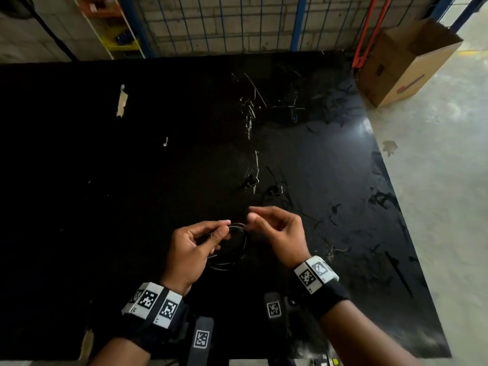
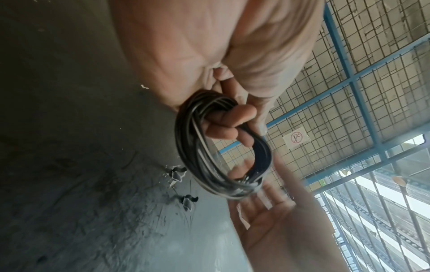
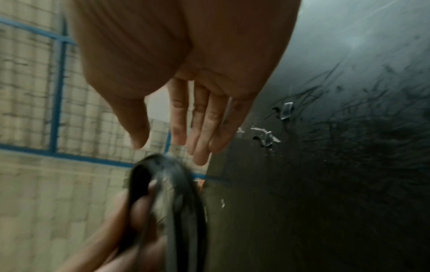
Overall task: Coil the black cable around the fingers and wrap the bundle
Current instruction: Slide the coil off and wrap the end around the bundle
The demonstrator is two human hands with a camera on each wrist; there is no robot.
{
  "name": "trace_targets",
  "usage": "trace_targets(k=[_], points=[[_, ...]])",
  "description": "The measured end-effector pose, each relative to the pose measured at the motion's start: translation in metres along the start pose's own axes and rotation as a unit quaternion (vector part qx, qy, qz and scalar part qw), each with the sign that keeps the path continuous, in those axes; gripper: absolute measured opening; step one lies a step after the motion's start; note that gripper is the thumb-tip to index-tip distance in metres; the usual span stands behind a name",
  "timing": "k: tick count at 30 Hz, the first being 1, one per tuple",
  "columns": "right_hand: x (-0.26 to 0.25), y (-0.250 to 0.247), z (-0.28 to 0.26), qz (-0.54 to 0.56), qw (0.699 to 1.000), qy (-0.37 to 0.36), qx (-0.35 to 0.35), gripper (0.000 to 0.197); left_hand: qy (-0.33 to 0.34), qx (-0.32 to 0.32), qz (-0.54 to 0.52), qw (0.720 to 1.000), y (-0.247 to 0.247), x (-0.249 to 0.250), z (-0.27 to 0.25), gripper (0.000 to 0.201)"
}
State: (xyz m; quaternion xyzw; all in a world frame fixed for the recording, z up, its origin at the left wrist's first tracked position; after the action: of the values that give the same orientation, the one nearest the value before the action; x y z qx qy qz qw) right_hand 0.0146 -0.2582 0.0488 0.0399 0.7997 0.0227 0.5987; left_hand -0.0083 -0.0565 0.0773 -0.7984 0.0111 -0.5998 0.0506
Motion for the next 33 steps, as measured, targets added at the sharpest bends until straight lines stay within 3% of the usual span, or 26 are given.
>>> trace_targets(k=[3,5,10,13,16,19,21,25,28,33], points=[[0.038,-0.025,0.054,-0.059,0.98,0.093,0.166,0.014,0.026,0.034,0.017,0.999,-0.005,0.0,0.009,0.014],[0.051,-0.037,0.087,-0.106,0.956,0.146,0.231,0.02,0.04,0.048,0.02,0.998,-0.008,0.002,0.012,0.016],[0.078,-0.048,0.156,-0.134,0.933,0.232,0.241,0.037,0.063,0.078,0.037,0.994,-0.014,0.002,0.015,0.018],[0.079,-0.042,0.166,-0.062,0.928,0.268,0.25,0.025,0.082,0.091,0.049,0.991,-0.014,0.006,0.012,0.019],[0.073,-0.042,0.163,-0.097,0.924,0.251,0.272,0.016,0.101,0.1,0.058,0.988,-0.014,0.012,0.008,0.022],[0.063,-0.044,0.147,-0.131,0.93,0.175,0.295,0.012,0.121,0.106,0.07,0.984,-0.017,0.017,0.006,0.02],[0.053,-0.043,0.126,-0.125,0.95,0.112,0.264,0.006,0.138,0.114,0.077,0.981,-0.018,0.022,0.005,0.019],[0.022,-0.037,0.061,-0.006,0.994,-0.036,0.099,0.01,0.17,0.124,0.104,0.972,-0.019,0.028,0.004,0.016],[-0.012,-0.024,-0.003,0.032,0.996,-0.086,-0.009,0.008,0.187,0.133,0.117,0.966,-0.017,0.032,0.003,0.014],[-0.043,-0.001,-0.077,0.049,0.987,-0.13,-0.086,0.008,0.201,0.142,0.118,0.962,-0.011,0.036,-0.004,0.015]])
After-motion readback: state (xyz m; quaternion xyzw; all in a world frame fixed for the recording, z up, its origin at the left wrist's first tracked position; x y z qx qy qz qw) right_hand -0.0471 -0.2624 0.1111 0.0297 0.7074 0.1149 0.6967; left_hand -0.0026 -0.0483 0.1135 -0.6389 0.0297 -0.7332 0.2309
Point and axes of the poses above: each hand's wrist, its own z-axis towards the middle knuckle, its own y-axis out of the palm, x = y × z, the point moved 1 cm from there along z, towards the middle knuckle, and after that the axes turned 1 degree about z, right-handed, at the moved point
